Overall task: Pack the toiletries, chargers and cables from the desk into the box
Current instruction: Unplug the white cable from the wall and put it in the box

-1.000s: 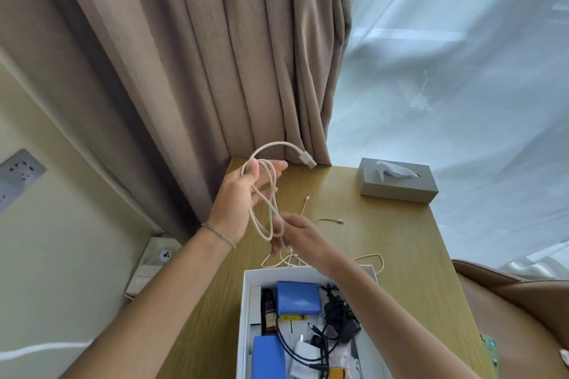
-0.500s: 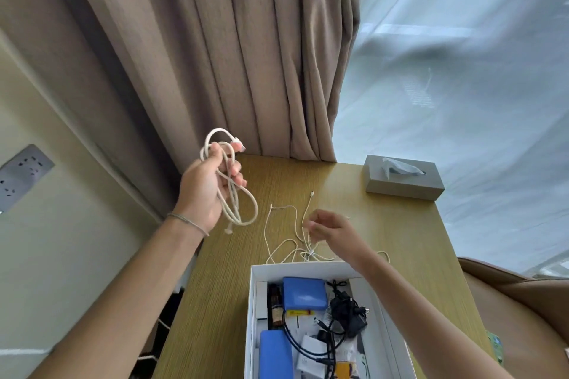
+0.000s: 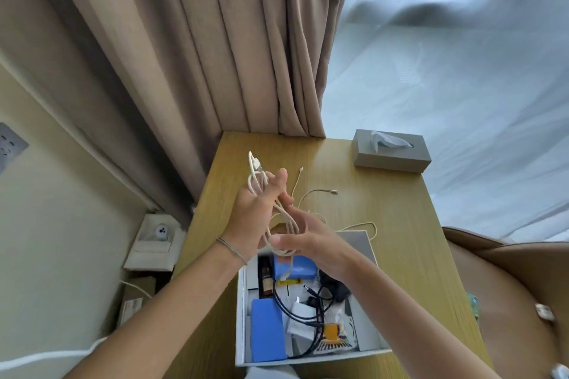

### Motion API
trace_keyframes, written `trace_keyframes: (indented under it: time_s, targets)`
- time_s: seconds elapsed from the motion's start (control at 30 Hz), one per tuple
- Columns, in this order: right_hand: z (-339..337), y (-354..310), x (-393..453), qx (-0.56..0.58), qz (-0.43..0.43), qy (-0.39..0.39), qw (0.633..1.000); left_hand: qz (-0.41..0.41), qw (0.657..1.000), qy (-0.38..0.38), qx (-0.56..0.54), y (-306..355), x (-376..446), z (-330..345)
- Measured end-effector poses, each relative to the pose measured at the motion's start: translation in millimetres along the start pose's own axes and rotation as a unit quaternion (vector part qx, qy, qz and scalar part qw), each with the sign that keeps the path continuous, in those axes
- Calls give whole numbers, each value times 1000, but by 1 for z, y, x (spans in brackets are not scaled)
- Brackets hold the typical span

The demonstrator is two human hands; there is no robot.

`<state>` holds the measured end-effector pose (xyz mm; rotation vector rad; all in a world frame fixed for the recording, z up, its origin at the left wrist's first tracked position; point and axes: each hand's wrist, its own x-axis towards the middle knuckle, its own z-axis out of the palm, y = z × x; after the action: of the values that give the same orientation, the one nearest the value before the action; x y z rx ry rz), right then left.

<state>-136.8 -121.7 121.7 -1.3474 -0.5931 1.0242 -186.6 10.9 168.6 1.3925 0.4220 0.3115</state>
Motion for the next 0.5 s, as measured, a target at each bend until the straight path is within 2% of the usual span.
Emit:
trace_keyframes:
  time_s: [0.1,0.17,0.3,0.5]
  targets:
    - [-7,18,-21,-9,10,49,999,18,994,-34,106,-22,-12,4]
    - [-11,28,-37,-39,28,64,997,4,989,-73,125,-36,-19,5]
    - [-20,52,-59,-99,75,94,988,-4,978,-100,185,-67,-34,-1]
    - [-28,83,-79,-213,120,102,964,-52,942,-177,279,-109,-46,-19]
